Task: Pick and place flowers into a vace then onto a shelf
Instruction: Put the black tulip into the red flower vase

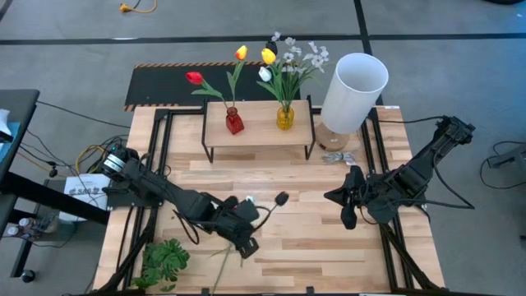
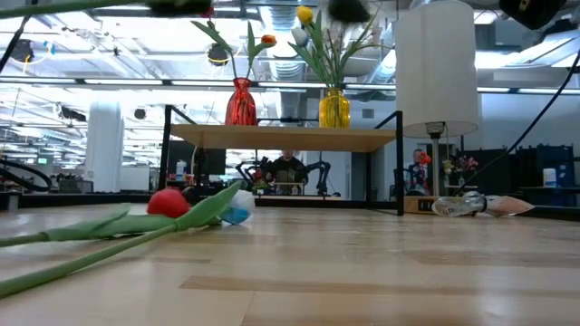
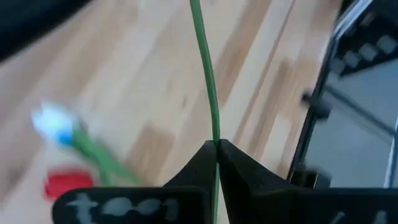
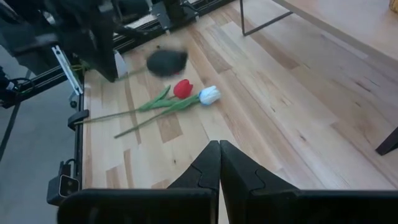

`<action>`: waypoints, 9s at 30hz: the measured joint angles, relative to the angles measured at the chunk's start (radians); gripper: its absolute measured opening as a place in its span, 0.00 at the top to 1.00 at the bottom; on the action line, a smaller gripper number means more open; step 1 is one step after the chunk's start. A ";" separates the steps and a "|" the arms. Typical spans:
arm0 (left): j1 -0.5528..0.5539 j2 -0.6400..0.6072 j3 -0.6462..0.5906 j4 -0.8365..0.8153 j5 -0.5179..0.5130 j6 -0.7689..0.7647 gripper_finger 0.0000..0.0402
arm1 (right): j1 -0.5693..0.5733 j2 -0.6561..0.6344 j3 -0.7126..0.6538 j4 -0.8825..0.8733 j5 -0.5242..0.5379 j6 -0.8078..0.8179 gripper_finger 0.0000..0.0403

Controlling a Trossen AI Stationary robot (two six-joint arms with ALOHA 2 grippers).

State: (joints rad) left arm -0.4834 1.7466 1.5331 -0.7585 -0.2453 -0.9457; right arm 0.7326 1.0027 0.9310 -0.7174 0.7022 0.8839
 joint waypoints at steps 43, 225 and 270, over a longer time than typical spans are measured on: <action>-0.010 0.006 0.070 0.543 -0.572 0.475 1.00 | -0.237 0.202 -0.001 1.005 -0.231 -0.569 0.52; 0.068 0.217 -0.040 1.228 -0.906 0.856 0.99 | -0.291 0.230 0.142 0.645 -0.094 -0.562 1.00; 0.281 -0.216 -0.048 0.816 -1.187 0.871 1.00 | 0.230 0.266 0.140 0.095 0.199 0.120 0.70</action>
State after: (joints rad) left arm -0.2020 1.5302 1.4849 0.0571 -1.4320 -0.0750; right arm 0.9623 1.2686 1.0714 -0.6228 0.9013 1.0039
